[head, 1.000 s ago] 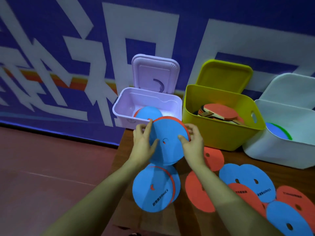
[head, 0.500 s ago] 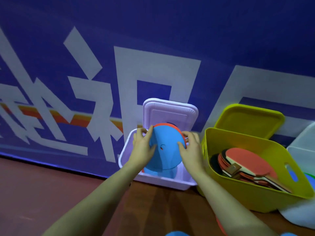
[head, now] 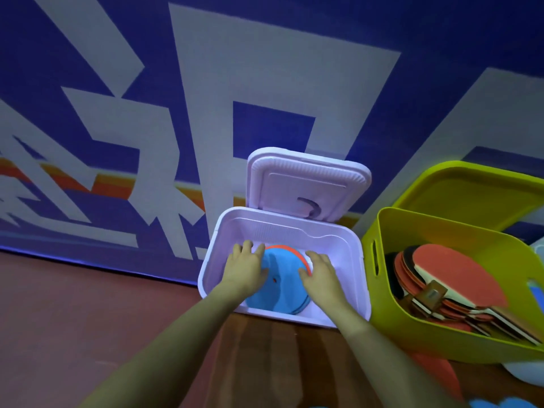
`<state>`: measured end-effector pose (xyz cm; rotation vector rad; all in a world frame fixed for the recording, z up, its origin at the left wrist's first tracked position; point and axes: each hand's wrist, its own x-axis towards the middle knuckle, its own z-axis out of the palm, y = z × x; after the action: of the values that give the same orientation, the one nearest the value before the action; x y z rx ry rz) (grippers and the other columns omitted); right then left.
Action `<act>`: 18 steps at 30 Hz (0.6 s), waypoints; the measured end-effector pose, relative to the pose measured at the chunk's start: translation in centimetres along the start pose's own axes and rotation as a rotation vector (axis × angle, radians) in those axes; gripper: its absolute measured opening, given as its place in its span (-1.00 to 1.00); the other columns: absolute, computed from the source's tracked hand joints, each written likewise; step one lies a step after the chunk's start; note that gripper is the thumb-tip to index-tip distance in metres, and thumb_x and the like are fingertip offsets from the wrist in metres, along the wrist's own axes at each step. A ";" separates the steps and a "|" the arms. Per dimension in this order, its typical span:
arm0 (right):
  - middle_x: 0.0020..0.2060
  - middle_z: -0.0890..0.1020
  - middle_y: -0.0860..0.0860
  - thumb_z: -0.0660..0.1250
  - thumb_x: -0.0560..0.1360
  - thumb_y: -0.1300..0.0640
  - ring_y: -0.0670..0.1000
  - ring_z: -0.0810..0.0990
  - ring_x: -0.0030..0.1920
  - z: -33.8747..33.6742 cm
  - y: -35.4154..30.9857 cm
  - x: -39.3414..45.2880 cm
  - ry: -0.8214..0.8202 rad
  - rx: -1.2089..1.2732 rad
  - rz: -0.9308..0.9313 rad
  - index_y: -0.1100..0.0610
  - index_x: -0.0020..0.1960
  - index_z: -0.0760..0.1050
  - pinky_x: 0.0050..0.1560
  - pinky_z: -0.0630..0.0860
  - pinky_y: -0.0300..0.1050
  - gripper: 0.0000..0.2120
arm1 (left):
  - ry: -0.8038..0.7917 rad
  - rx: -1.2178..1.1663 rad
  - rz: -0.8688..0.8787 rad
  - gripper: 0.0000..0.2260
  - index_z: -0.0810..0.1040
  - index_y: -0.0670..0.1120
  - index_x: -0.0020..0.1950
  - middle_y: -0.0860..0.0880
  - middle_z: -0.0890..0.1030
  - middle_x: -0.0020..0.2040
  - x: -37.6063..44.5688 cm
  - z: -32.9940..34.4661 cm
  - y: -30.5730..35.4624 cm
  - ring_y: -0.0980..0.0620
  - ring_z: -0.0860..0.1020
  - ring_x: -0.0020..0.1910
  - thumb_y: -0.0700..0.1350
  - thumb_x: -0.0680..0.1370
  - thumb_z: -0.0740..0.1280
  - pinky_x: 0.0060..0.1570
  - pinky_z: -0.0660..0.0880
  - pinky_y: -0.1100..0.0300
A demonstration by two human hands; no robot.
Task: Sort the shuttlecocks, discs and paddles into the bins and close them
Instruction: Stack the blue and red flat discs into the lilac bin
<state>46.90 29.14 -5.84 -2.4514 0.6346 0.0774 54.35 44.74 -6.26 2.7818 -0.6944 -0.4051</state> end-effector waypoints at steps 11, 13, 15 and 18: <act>0.24 0.46 0.07 0.23 0.55 0.13 0.11 0.41 0.28 -3.1 -0.6 -5.7 0.146 -0.042 -0.253 0.12 0.33 0.41 0.21 0.40 -0.01 -0.64 | 0.196 0.055 0.123 -0.51 0.16 -0.07 0.50 -0.12 0.26 0.42 -6.9 -4.2 1.9 -0.14 0.26 0.33 0.00 0.60 0.18 0.24 0.25 0.07; 0.19 0.50 0.08 0.25 0.53 0.17 0.11 0.45 0.24 -3.8 -0.3 -7.5 0.183 -0.006 -0.311 0.15 0.28 0.46 0.19 0.41 -0.02 -0.68 | 0.228 0.054 0.129 -0.51 0.17 -0.08 0.50 -0.12 0.27 0.42 -9.1 -4.6 2.9 -0.14 0.26 0.33 -0.01 0.60 0.18 0.24 0.26 0.08; 0.13 0.53 0.08 0.26 0.52 0.21 0.11 0.49 0.18 -4.5 0.4 -9.7 0.211 0.038 -0.369 0.17 0.23 0.50 0.15 0.43 -0.02 -0.71 | 0.253 0.050 0.131 -0.53 0.21 -0.11 0.48 -0.13 0.28 0.41 -11.4 -4.6 4.1 -0.15 0.28 0.32 -0.03 0.60 0.19 0.22 0.27 0.08; 0.01 0.57 0.08 0.21 0.48 0.16 0.09 0.55 0.06 -4.9 2.0 -13.1 0.244 0.100 -0.466 0.19 0.13 0.55 0.06 0.47 -0.02 -0.73 | 0.277 0.029 0.132 -0.55 0.26 -0.12 0.46 -0.14 0.31 0.39 -14.8 -3.7 5.7 -0.16 0.31 0.29 -0.06 0.59 0.19 0.19 0.29 0.07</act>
<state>33.96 30.55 -0.30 -2.4650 0.1463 -0.4328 40.62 47.72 1.95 2.7224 -0.8132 0.0174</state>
